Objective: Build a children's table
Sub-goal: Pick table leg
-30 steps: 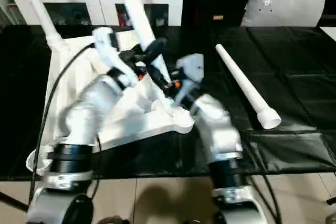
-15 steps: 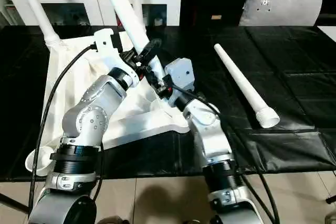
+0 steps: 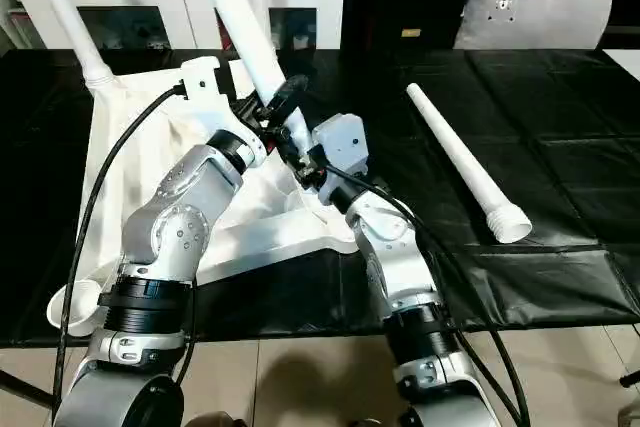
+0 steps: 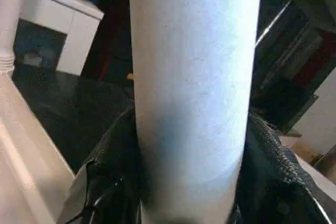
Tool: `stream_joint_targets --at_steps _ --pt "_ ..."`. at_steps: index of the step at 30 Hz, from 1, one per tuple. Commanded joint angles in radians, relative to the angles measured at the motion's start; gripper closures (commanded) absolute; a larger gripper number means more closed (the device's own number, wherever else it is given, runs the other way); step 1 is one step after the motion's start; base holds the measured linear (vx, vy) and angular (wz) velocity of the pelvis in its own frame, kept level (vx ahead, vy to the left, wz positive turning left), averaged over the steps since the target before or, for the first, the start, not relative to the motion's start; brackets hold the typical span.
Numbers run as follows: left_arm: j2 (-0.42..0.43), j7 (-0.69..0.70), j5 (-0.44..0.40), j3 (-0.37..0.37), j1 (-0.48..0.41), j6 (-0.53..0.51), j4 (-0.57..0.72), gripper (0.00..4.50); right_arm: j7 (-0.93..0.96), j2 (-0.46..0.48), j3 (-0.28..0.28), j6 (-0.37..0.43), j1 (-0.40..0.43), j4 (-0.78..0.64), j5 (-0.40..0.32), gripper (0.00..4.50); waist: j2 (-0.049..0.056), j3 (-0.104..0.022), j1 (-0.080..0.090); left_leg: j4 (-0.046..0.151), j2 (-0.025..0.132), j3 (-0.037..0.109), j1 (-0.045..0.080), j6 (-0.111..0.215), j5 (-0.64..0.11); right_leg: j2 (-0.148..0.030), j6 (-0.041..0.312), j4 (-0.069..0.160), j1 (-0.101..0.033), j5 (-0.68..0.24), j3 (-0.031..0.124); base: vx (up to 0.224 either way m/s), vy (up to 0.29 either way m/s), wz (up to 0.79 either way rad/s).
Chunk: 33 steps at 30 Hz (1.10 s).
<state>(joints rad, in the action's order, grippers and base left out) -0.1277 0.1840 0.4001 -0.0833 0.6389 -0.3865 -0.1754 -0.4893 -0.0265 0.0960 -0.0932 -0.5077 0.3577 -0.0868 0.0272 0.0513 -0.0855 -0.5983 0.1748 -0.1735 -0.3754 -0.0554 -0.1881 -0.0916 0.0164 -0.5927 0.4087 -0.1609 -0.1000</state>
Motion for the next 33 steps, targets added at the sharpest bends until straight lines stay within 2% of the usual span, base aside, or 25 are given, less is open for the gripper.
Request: stream_joint_targets --at_steps 1,2,3,5,6,7,10,12,17,20,21,22,24,26,27,29,30,31,32,33 --pt "0.006 0.003 0.0 -0.005 0.029 0.009 0.007 2.56 -0.038 -0.005 0.006 0.014 0.003 -0.002 -0.024 1.76 -0.001 -0.072 0.003 0.069 0.051 0.018 0.006 0.08 -0.177 -0.057 0.186 0.064 -0.064 -0.17 0.053 0.0 0.0 0.0" --pt "0.014 0.006 0.002 -0.011 0.032 0.006 0.004 2.57 -0.046 -0.009 0.002 0.009 0.006 -0.007 -0.032 1.62 -0.001 -0.072 0.003 0.068 0.05 0.017 0.005 0.08 -0.172 -0.057 0.188 0.063 -0.064 -0.162 0.052 0.0 0.0 0.0" --pt "0.045 0.028 0.011 -0.023 0.041 -0.008 -0.01 2.57 -0.092 -0.033 -0.012 0.066 0.019 -0.042 -0.082 1.55 0.001 -0.072 0.002 0.068 0.051 0.017 0.007 0.083 -0.171 -0.058 0.194 0.062 -0.063 -0.155 0.052 0.0 0.0 0.0" --pt "0.06 0.043 0.015 -0.025 0.044 -0.018 -0.016 2.57 -0.11 -0.047 -0.019 0.09 0.024 -0.055 -0.101 1.52 -0.001 -0.072 0.002 0.066 0.048 0.017 0.006 0.092 -0.162 -0.054 0.198 0.06 -0.067 -0.14 0.052 0.0 0.0 0.0" --pt "0.085 0.074 0.022 -0.024 0.047 -0.037 -0.023 2.57 -0.126 -0.068 -0.031 0.104 0.029 -0.065 -0.115 1.35 -0.004 -0.072 0.001 0.066 0.048 0.017 0.007 0.095 -0.159 -0.056 0.196 0.06 -0.067 -0.141 0.052 0.0 0.0 0.0" --pt "0.097 0.09 0.025 -0.022 0.048 -0.048 -0.027 2.57 -0.144 -0.081 -0.036 0.121 0.033 -0.075 -0.13 1.2 -0.002 -0.072 0.0 0.066 0.048 0.017 0.007 0.094 -0.156 -0.057 0.197 0.059 -0.066 -0.151 0.052 0.0 0.0 0.0" --pt "0.144 0.158 0.042 -0.013 0.049 -0.094 -0.041 2.57 -0.226 -0.145 -0.074 0.274 0.048 -0.125 -0.217 1.04 -0.004 -0.072 0.0 0.065 0.049 0.016 0.007 0.094 -0.154 -0.057 0.203 0.059 -0.067 -0.157 0.053 0.0 0.0 0.0" --pt "0.164 0.192 0.05 -0.006 0.047 -0.113 -0.044 2.57 -0.251 -0.167 -0.106 0.32 0.047 -0.133 -0.265 0.91 -0.003 -0.072 -0.003 0.064 0.048 0.016 0.009 0.096 -0.151 -0.057 0.207 0.06 -0.066 -0.164 0.053 0.0 0.0 0.0" --pt "0.198 0.283 0.142 -0.032 0.054 -0.198 -0.045 2.57 -0.293 -0.232 -0.177 0.47 0.042 -0.166 -0.398 0.44 -0.003 -0.074 -0.006 0.061 0.047 0.014 0.008 0.089 -0.144 -0.059 0.223 0.058 -0.067 -0.159 0.051 0.0 0.0 0.0" --pt "0.228 0.371 0.205 -0.045 0.063 -0.261 -0.047 2.57 -0.356 -0.275 -0.211 0.56 0.035 -0.19 -0.483 0.23 -0.007 -0.073 -0.007 0.061 0.043 0.013 0.008 0.092 -0.141 -0.058 0.22 0.06 -0.07 -0.18 0.049 0.0 0.0 0.0" --pt "0.239 0.406 0.226 -0.043 0.064 -0.286 -0.043 2.57 -0.365 -0.284 -0.219 0.584 0.03 -0.19 -0.495 0.15 -0.005 -0.074 -0.007 0.061 0.045 0.014 0.007 0.091 -0.14 -0.058 0.217 0.06 -0.067 -0.185 0.05 0.0 0.0 0.0" --pt "0.25 0.441 0.24 -0.039 0.065 -0.306 -0.038 2.57 -0.378 -0.298 -0.219 0.613 0.025 -0.189 -0.5 0.15 -0.007 -0.073 -0.006 0.061 0.043 0.013 0.008 0.088 -0.143 -0.057 0.217 0.062 -0.067 -0.197 0.048 0.0 0.0 0.0" --pt "0.286 0.538 0.269 -0.01 0.065 -0.344 -0.012 2.57 -0.482 -0.36 -0.161 0.65 0.033 -0.2 -0.483 0.12 -0.01 -0.072 -0.007 0.061 0.042 0.012 0.009 0.084 -0.143 -0.056 0.216 0.063 -0.067 -0.212 0.048 0.0 0.0 0.0" --pt "0.306 0.588 0.279 0.012 0.064 -0.352 0.005 2.57 -0.532 -0.388 -0.13 0.665 0.038 -0.21 -0.484 0.12 -0.014 -0.072 -0.009 0.061 0.045 0.013 0.008 0.086 -0.136 -0.058 0.214 0.061 -0.068 -0.208 0.049 0.0 0.0 0.0" --pt "0.331 0.651 0.284 0.046 0.059 -0.355 0.03 2.57 -0.579 -0.405 -0.107 0.675 0.037 -0.222 -0.499 0.12 -0.012 -0.072 -0.01 0.061 0.046 0.013 0.007 0.087 -0.134 -0.06 0.213 0.06 -0.067 -0.209 0.05 0.0 0.0 0.0" --pt "0.331 0.652 0.285 0.046 0.059 -0.355 0.031 2.57 -0.58 -0.405 -0.107 0.676 0.037 -0.222 -0.499 0.12 -0.012 -0.071 -0.01 0.062 0.049 0.013 0.007 0.089 -0.135 -0.062 0.213 0.06 -0.067 -0.219 0.051 0.0 0.0 0.0" --pt "0.351 0.708 0.284 0.082 0.05 -0.355 0.059 2.57 -0.619 -0.41 -0.092 0.698 0.033 -0.239 -0.527 0.1 -0.013 -0.071 -0.011 0.061 0.049 0.013 0.008 0.086 -0.136 -0.062 0.214 0.062 -0.066 -0.225 0.05 0.0 0.0 0.0" --pt "0.351 0.708 0.284 0.082 0.05 -0.355 0.059 2.57 -0.619 -0.41 -0.092 0.698 0.033 -0.239 -0.527 0.1 -0.012 -0.071 -0.011 0.062 0.05 0.013 0.009 0.083 -0.141 -0.062 0.213 0.061 -0.066 -0.234 0.05 0.0 0.0 0.0" --pt "0.36 0.745 0.277 0.112 0.042 -0.344 0.082 2.57 -0.649 -0.407 -0.081 0.722 0.028 -0.252 -0.553 0.29 -0.016 -0.07 -0.01 0.063 0.049 0.013 0.008 0.084 -0.141 -0.06 0.21 0.062 -0.065 -0.238 0.051 0.0 0.0 0.0" --pt "0.358 0.756 0.274 0.123 0.039 -0.341 0.089 2.57 -0.664 -0.403 -0.073 0.732 0.024 -0.255 -0.558 0.41 -0.014 -0.07 -0.011 0.063 0.05 0.013 0.009 0.081 -0.145 -0.062 0.207 0.062 -0.065 -0.247 0.051 0.0 0.0 0.0"
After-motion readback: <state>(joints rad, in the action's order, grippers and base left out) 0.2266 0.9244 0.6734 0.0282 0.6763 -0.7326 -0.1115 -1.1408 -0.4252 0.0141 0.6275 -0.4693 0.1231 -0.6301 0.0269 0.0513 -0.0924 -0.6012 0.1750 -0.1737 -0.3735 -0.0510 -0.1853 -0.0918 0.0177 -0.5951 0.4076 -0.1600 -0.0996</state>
